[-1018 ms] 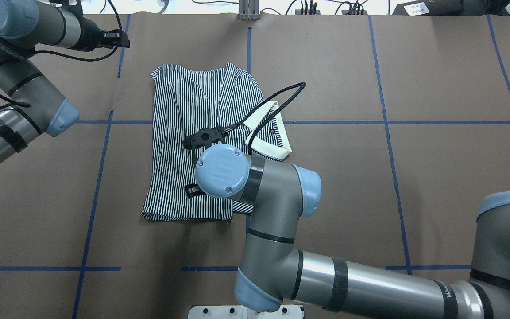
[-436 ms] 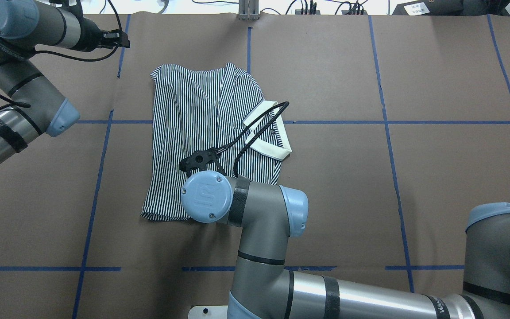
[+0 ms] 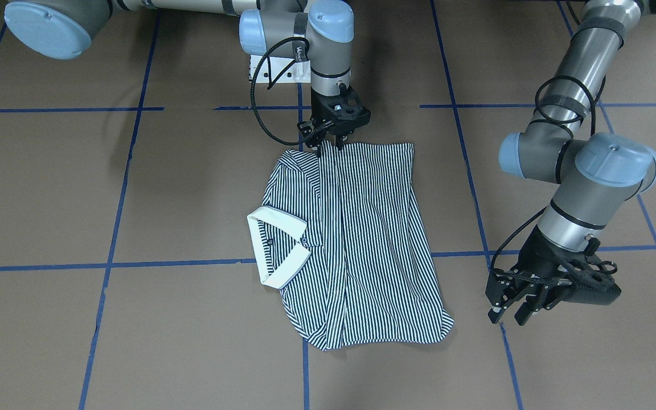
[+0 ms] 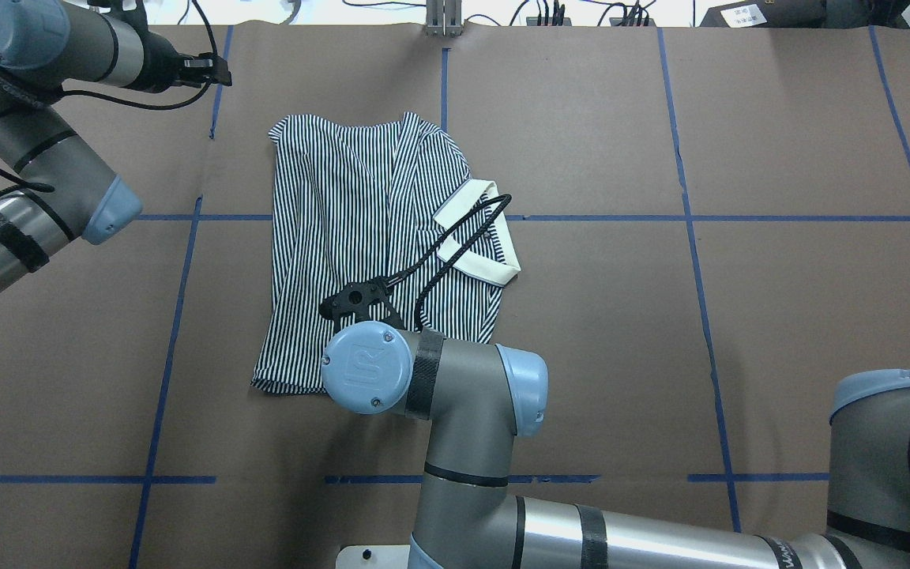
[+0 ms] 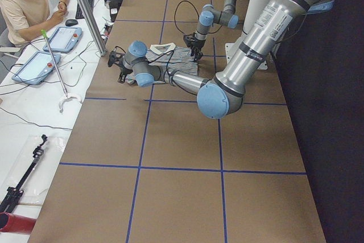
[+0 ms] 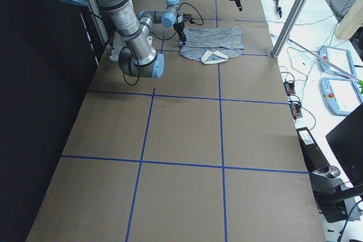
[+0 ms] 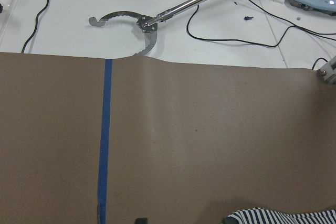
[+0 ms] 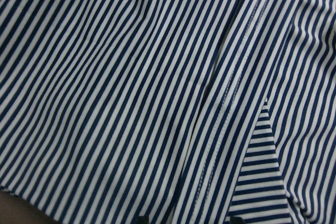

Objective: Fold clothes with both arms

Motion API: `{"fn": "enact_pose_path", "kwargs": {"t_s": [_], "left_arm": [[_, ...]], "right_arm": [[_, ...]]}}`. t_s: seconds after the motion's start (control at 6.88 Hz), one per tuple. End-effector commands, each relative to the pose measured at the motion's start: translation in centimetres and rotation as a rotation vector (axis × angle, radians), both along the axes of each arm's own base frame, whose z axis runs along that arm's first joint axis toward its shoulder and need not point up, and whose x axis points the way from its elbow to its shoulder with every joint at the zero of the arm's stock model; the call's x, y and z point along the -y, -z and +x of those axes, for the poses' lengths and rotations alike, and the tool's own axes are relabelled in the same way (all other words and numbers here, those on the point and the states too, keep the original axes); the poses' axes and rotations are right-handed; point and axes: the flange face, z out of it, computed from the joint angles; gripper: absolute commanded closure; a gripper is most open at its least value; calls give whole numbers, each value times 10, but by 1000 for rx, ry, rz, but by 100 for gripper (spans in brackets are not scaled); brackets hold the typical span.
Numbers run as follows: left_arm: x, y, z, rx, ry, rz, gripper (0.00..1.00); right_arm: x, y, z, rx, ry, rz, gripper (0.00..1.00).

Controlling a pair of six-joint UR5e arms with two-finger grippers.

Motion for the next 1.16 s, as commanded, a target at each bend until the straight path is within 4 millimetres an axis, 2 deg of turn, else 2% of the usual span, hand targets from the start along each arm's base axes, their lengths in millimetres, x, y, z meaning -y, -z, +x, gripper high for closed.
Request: {"fn": "enact_pose_path", "kwargs": {"t_s": [0.0, 0.29, 0.44, 0.58, 0.73, 0.87, 1.02], "left_arm": [[-1, -2, 0, -1, 2, -5, 43], [0, 0, 0, -4, 3, -5, 43], [0, 0, 0, -4, 3, -5, 43], [0, 0, 1, -5, 4, -7, 43], [-1, -3, 1, -14, 13, -29, 43], [-1, 0, 2, -19, 14, -26, 43], [-2, 0, 5, -36, 22, -50, 43]], "right_arm": [[-4, 1, -1, 1, -1, -4, 98], [-5, -2, -1, -3, 4, -5, 100], [-5, 2, 4, 6, 6, -1, 100], [5, 8, 29, -3, 13, 18, 100], [26, -7, 71, -31, 35, 72, 100], [34, -22, 83, -47, 34, 75, 100], [37, -24, 86, -47, 30, 74, 100]]}}
